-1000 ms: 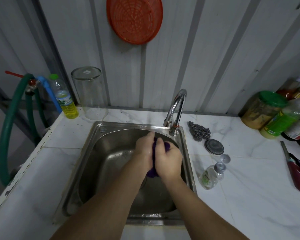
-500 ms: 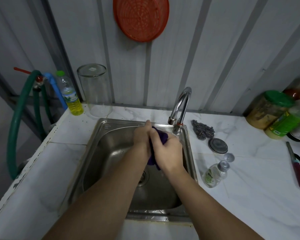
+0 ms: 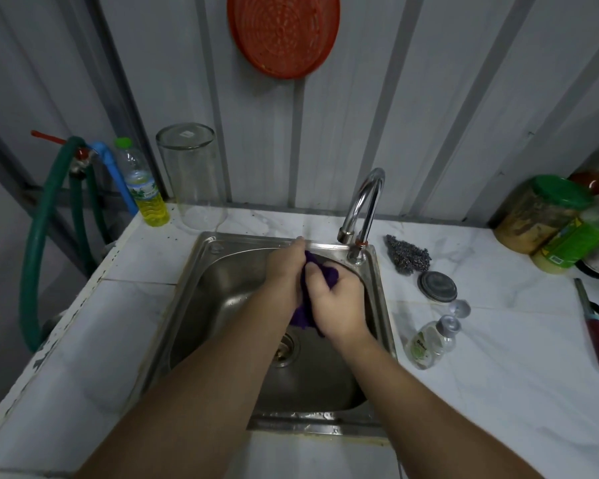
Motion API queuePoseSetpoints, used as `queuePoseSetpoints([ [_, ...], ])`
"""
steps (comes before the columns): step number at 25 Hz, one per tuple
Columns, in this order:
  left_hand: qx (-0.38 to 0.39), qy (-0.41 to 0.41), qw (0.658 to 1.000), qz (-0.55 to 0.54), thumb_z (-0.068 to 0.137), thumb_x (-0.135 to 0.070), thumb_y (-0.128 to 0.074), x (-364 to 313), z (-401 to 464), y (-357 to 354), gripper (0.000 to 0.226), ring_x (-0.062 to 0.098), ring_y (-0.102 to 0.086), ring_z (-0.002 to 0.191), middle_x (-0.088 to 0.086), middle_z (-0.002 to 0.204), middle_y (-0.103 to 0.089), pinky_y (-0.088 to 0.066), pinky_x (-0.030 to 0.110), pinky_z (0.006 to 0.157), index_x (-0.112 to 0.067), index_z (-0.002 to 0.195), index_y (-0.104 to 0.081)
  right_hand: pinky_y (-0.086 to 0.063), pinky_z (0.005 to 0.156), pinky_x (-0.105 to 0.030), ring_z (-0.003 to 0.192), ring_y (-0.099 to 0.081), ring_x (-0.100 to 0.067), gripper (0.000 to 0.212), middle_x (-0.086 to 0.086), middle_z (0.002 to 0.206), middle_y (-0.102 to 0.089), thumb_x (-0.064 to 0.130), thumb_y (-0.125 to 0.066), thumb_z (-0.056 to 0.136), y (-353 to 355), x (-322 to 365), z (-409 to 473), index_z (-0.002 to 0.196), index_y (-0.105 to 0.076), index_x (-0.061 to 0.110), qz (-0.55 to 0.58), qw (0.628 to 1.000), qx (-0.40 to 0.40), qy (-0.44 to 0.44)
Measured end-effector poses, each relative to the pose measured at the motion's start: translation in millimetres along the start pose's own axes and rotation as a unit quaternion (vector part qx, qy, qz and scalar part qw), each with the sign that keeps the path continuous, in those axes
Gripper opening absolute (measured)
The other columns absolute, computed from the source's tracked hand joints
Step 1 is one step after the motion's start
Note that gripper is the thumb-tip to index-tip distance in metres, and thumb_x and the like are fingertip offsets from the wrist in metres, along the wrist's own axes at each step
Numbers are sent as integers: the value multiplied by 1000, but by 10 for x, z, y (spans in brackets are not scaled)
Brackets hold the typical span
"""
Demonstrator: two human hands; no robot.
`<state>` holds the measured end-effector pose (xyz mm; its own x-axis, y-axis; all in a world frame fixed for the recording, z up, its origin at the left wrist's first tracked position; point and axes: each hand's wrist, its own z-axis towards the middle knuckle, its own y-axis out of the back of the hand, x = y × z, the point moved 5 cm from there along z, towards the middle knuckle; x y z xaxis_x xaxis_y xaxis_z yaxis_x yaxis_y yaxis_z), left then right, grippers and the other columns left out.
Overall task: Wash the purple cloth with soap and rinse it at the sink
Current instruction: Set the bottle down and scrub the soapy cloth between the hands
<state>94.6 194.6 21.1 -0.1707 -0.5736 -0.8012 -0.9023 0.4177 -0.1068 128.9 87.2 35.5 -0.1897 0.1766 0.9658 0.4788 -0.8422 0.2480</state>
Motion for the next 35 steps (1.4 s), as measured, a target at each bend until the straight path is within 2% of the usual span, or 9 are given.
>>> queuePoseSetpoints([
  [3,25,28,999,-8,98,-38,-62,105,-16,-1,37,20,-59,67,6,75,-62,-49,32,69,-4,84,-66,-48,52,-32,51,-56,-13,39,2,52,-56,38,-64,87,-22,74,-170,55,-47,23,-17,998,12,61],
  [6,66,55,996,-33,99,-33,-61,238,-127,-43,33,21,-62,66,8,71,-65,-50,32,63,-7,79,-67,-45,51,-18,51,-58,-7,38,2,55,-62,38,-64,91,26,45,-54,59,-56,19,-27,999,-39,18],
  [9,88,42,995,-29,97,-28,-61,275,-166,-97,27,25,-68,63,10,69,-71,-54,30,59,-6,85,-72,-54,63,-30,66,-67,-20,35,-6,67,-70,37,-61,91,119,-211,209,64,-63,15,22,988,-82,-126],
  [12,71,53,996,-19,97,-39,-61,299,-179,-121,35,31,-72,80,15,90,-76,-59,38,73,-6,101,-73,-59,75,-43,77,-70,-29,28,-9,76,-72,33,-59,91,157,-372,230,72,-66,13,87,967,-73,-230],
  [19,18,35,999,-38,99,-38,-57,198,-9,-88,38,26,-65,75,11,81,-67,-58,40,83,-4,86,-68,-44,49,-16,48,-56,-2,39,5,51,-60,29,-63,93,62,22,-86,56,-58,21,11,999,-44,-28],
  [25,86,53,995,-26,95,-48,-61,331,-250,-210,40,34,-74,93,15,101,-78,-61,49,90,-11,104,-74,-60,85,-51,92,-71,-37,24,-16,91,-74,34,-61,90,177,-387,313,80,-68,13,146,944,-44,-293],
  [29,22,27,998,-54,99,-48,-56,181,-95,-120,43,28,-68,85,10,88,-71,-57,43,91,-7,100,-69,-51,55,-26,62,-66,-15,33,-1,66,-70,38,-62,94,174,-151,1,75,-68,12,121,977,-40,-170],
  [32,9,30,999,-45,101,-42,-55,179,-94,-94,42,22,-60,67,7,72,-61,-53,35,73,-3,89,-65,-51,51,-32,51,-60,-9,42,2,54,-61,52,-62,89,104,70,-246,63,-55,19,-21,1000,0,-20],
  [35,47,57,996,-51,101,-33,-58,257,-193,-149,33,19,-56,60,5,64,-56,-49,31,62,-8,79,-62,-51,52,-24,53,-62,-10,43,2,57,-63,56,-58,90,114,108,-138,65,-59,22,-69,997,-37,5],
])
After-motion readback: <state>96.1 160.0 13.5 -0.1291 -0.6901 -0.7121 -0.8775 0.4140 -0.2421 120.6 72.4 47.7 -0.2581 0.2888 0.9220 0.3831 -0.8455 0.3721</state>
